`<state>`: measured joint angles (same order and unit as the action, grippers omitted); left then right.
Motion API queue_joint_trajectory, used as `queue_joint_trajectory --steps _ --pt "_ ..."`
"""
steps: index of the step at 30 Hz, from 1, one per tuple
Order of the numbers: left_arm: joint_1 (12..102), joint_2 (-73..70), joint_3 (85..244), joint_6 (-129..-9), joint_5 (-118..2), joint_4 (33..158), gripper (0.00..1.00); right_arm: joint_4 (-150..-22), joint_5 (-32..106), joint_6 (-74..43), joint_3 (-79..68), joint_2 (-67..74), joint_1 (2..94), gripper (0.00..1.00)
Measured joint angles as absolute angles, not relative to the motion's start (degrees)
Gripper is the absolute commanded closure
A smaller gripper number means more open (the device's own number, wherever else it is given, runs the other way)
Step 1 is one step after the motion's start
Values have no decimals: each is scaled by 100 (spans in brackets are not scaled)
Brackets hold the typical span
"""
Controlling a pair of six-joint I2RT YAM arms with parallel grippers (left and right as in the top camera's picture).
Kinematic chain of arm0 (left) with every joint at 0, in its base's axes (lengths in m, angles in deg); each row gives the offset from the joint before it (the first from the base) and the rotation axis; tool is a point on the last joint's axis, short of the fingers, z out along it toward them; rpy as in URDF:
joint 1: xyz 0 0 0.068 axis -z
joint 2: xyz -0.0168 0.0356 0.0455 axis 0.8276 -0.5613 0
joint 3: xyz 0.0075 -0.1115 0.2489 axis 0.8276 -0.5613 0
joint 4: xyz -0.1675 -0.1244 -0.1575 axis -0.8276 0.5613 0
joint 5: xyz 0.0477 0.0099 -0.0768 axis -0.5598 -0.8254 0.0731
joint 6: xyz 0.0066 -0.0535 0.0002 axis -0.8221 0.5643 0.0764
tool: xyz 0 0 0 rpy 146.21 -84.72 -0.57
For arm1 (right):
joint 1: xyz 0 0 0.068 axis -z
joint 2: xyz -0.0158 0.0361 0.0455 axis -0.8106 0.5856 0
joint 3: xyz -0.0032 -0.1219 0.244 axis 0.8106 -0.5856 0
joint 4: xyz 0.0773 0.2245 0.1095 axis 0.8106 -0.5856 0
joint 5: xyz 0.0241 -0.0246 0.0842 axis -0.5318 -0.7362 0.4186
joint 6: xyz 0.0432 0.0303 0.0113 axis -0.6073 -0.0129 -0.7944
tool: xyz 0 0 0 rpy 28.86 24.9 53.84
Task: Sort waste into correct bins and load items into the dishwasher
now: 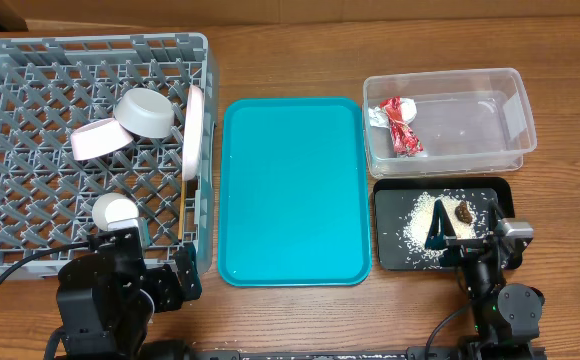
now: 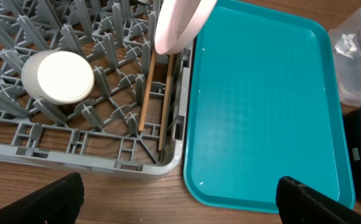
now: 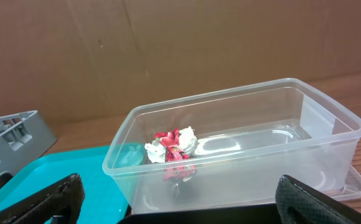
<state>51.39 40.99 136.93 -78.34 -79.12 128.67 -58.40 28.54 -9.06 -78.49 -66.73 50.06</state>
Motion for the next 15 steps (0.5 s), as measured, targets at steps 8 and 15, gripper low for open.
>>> queue_joint_trajectory --steps 8,15 --pt "5180 4133 13682 -7837 -7956 12843 0 -5843 2852 -910 -7849 -6673 5003 0" --pt "5679 5202 12641 -7863 -8070 11356 0 -5838 2852 -910 -7849 -6673 5006 0"
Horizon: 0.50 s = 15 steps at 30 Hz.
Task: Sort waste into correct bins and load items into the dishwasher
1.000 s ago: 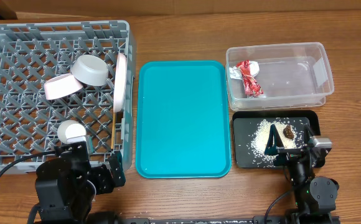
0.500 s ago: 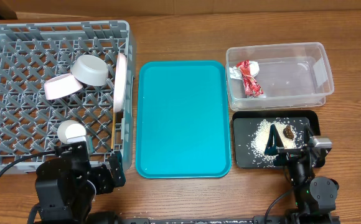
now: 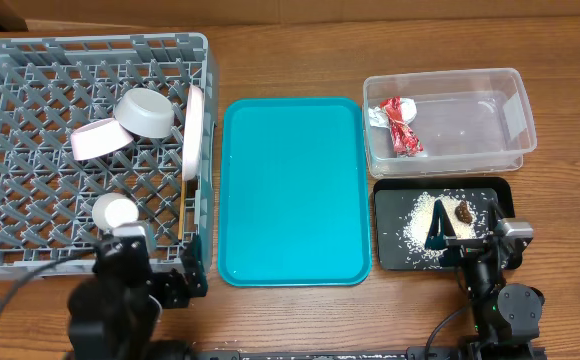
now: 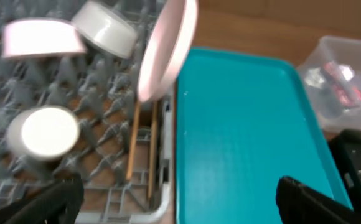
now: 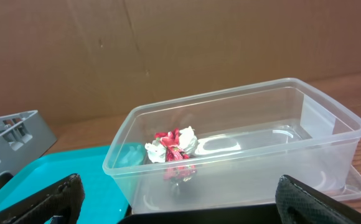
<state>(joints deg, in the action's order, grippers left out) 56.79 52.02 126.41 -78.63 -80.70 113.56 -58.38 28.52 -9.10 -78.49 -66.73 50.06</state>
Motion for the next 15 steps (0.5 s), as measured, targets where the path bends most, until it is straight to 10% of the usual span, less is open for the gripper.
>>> queue_joint_trajectory --steps 15 --pt "6151 6955 8847 -7861 -8072 6356 0 -5840 2850 -908 -7849 -6673 5006 0"
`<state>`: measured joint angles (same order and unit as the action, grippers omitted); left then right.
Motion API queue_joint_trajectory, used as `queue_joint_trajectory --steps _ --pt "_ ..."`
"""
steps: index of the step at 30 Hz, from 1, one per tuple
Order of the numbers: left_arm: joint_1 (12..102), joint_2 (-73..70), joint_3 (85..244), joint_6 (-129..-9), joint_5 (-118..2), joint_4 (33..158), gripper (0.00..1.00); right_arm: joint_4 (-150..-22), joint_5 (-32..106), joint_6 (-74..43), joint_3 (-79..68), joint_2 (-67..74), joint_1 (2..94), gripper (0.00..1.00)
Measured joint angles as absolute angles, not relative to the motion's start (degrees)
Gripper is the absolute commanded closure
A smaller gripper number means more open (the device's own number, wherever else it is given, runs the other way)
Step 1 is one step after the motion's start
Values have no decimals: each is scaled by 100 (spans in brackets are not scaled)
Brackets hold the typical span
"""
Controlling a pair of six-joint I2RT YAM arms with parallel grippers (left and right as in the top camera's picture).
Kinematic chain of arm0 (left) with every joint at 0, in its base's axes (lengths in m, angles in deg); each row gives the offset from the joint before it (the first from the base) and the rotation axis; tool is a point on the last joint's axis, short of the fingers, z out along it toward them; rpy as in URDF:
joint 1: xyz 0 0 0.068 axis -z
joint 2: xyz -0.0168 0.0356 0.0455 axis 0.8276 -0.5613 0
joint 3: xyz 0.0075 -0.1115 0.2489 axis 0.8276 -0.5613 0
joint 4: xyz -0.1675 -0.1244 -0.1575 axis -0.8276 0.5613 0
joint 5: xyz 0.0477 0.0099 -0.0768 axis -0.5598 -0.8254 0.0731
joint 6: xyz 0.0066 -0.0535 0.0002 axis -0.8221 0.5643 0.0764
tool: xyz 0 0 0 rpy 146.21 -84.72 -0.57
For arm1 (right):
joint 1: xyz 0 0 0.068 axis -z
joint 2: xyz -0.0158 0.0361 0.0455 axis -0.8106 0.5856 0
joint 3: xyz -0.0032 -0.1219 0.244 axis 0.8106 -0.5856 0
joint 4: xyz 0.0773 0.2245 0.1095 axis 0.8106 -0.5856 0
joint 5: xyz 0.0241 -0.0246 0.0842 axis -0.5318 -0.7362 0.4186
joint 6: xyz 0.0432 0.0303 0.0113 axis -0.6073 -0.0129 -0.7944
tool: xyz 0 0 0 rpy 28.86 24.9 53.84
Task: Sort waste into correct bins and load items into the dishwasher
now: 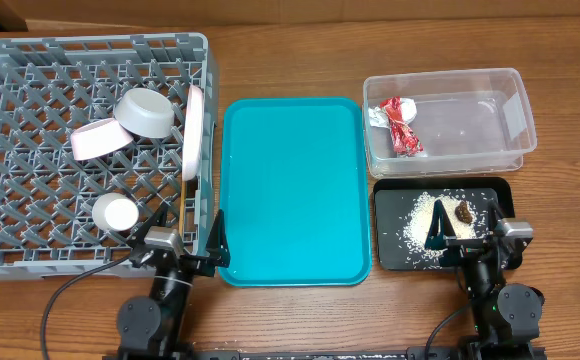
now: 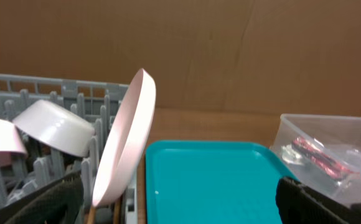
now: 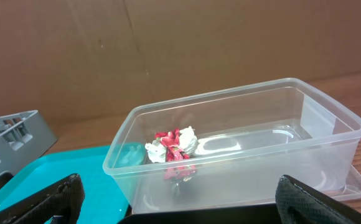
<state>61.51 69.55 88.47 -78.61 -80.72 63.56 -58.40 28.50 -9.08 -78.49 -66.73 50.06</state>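
Observation:
The grey dish rack holds a white bowl, a pink bowl, a white cup and an upright pink plate. In the left wrist view the plate leans at the rack's edge, and chopsticks show below it. A red and white wrapper lies in the clear bin. Crumbs and a brown scrap lie on the black tray. My left gripper is open at the rack's near right corner. My right gripper is open at the black tray's near edge.
A teal tray lies between the rack and the bins, with nothing on it. A brown cardboard wall stands behind the table. The wooden table shows around everything.
My left arm has folded back toward the table's near edge. Its camera, tilted down on the rack and tray before, now looks level along them. The right arm has not moved.
My left gripper was open above the rack's near right corner, looking down at the cup and chopsticks. Then it was tilted up and drawn back. Now it rests low at the front edge. The dishes, wrapper and right gripper stayed put throughout.

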Motion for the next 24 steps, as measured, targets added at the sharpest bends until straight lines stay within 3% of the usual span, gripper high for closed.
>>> queue_joint_trajectory --steps 24 --pt "6151 6964 8515 -7863 -8116 6498 0 -5843 2852 -908 -7849 -6673 5003 0"
